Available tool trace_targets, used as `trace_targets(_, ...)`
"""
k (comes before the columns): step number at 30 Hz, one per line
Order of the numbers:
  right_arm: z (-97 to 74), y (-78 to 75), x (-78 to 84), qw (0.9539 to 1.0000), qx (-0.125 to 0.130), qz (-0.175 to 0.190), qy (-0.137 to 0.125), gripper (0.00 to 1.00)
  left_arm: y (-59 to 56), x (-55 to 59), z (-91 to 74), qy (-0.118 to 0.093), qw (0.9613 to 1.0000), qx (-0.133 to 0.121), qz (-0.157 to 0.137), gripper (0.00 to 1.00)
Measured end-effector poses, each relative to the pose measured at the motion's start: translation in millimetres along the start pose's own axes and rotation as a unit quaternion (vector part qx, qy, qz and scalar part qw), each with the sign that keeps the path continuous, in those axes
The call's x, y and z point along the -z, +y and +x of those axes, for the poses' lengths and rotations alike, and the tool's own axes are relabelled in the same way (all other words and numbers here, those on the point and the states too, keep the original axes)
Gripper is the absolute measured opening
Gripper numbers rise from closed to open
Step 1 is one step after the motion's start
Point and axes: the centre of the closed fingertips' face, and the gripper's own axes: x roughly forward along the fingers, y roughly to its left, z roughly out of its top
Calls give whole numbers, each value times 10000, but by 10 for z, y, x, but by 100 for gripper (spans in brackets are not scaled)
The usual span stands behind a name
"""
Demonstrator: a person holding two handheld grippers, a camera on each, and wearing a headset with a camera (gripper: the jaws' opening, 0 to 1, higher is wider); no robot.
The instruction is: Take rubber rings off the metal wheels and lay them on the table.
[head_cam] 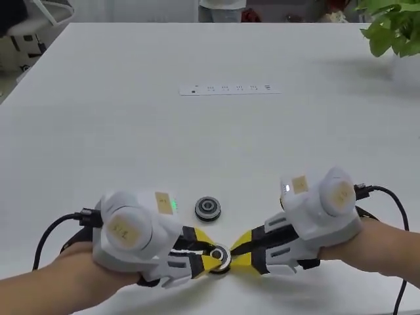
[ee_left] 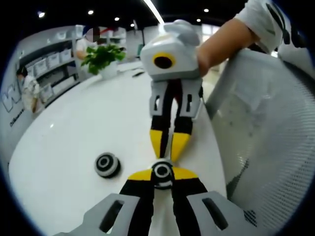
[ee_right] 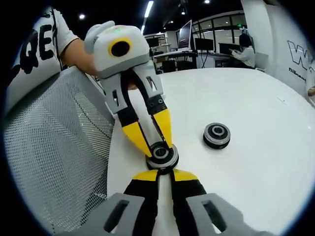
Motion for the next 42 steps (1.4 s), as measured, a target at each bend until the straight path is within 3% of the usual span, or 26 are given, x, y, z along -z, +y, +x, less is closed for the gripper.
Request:
trace_targets(8, -1, -22, -4, 10000, 51, 76, 36, 0, -5, 3, 4, 30, 10000, -4, 54, 13)
trace_targets(19, -47, -36, -22, 9989, 34, 458, 0, 0, -9, 9, 7, 65, 10000, -20, 67, 13)
trace_targets(25, -70, -63, -37, 9942, 5, 1070, -142, 0, -9, 10, 6, 94, 9999, -36, 51, 12)
trace_targets(31, -98, -76, -104, 9885, -46, 1458, -386, 0, -6, 9, 1, 130, 9999, -63, 36, 12)
trace_targets(42, -93, -29, -155, 9854, -124, 1628, -492, 0, -6, 7, -5, 193, 9998, -99, 8, 12)
